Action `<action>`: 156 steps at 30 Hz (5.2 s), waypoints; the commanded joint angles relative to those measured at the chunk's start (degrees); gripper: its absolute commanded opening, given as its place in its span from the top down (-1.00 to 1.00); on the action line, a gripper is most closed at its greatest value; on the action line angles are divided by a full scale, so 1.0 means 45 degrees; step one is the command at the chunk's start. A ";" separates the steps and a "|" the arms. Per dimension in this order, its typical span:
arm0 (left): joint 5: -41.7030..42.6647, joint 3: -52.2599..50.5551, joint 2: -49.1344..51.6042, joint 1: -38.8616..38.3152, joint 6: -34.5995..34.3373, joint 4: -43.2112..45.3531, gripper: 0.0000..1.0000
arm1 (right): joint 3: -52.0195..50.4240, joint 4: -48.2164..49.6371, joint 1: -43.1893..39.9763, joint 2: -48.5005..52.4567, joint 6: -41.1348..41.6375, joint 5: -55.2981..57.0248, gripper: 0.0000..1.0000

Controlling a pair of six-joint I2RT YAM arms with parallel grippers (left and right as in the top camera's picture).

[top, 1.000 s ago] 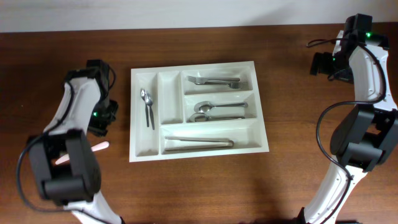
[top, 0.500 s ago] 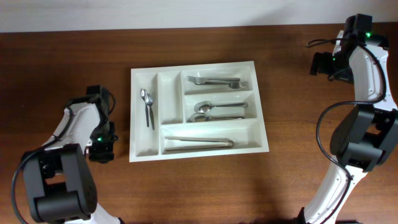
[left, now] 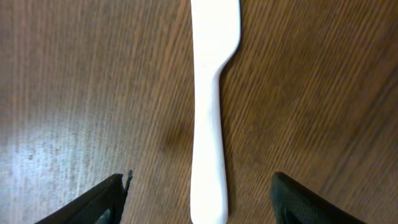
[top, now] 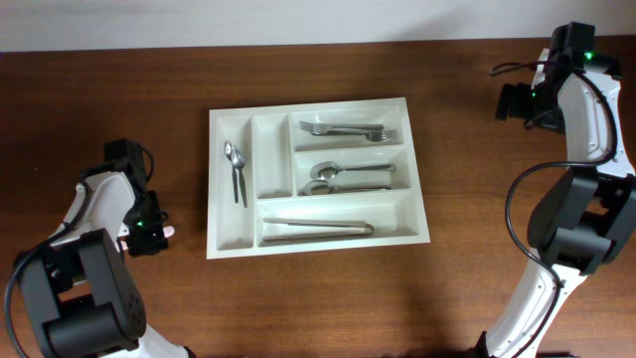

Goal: Pack container
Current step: 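Move the left gripper down to the white plastic knife left of the tray, then lower the open left gripper around the knife's handle, then close the left gripper on the knife handle and lift it, then carry the knife with the left gripper over the left narrow compartment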

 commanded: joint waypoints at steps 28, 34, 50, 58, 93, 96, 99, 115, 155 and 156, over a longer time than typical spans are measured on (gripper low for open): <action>0.0442 -0.0583 0.0408 0.0068 -0.0015 -0.1132 -0.23 | 0.0219 -0.0005 -0.0024 -0.0481 -0.0083 -0.0068 -0.98; -0.0510 -0.0583 0.0408 0.0068 0.1209 -0.1185 -0.14 | 0.0219 -0.0005 -0.0024 -0.0481 -0.0083 -0.0068 -0.98; -0.1671 -0.0884 0.0408 0.0068 0.5255 -0.0476 -0.06 | 0.0219 -0.0005 -0.0024 -0.0481 -0.0078 -0.0068 -0.98; -0.0248 -0.2414 0.0408 0.0068 0.6280 0.2103 0.10 | 0.0219 -0.0005 -0.0024 -0.0481 -0.0083 -0.0068 -0.98; 0.3866 -0.2977 0.0408 0.0068 0.6601 0.2137 0.25 | 0.0219 -0.0005 -0.0024 -0.0481 -0.0078 -0.0068 -0.98; 0.3949 -0.2977 0.0408 0.0068 0.6596 0.2055 0.24 | 0.0219 -0.0005 -0.0024 -0.0481 -0.0078 -0.0068 -0.98; 0.3949 -0.2977 0.0408 0.0068 0.6596 0.1967 0.26 | 0.0219 -0.0005 -0.0024 -0.0481 -0.0083 -0.0068 -0.98; 0.3449 -0.2973 0.0408 0.0068 0.6611 0.2069 0.95 | 0.0219 -0.0005 -0.0024 -0.0481 -0.0078 -0.0068 -0.98; 0.5498 0.6018 0.0408 -0.4192 1.9836 0.4109 0.96 | 0.0219 -0.0005 -0.0024 -0.0481 -0.0083 -0.0068 -0.98; 0.5304 0.6018 0.0418 -0.4507 1.9841 0.4226 0.95 | 0.0219 -0.0005 -0.0024 -0.0481 -0.0078 -0.0068 -0.98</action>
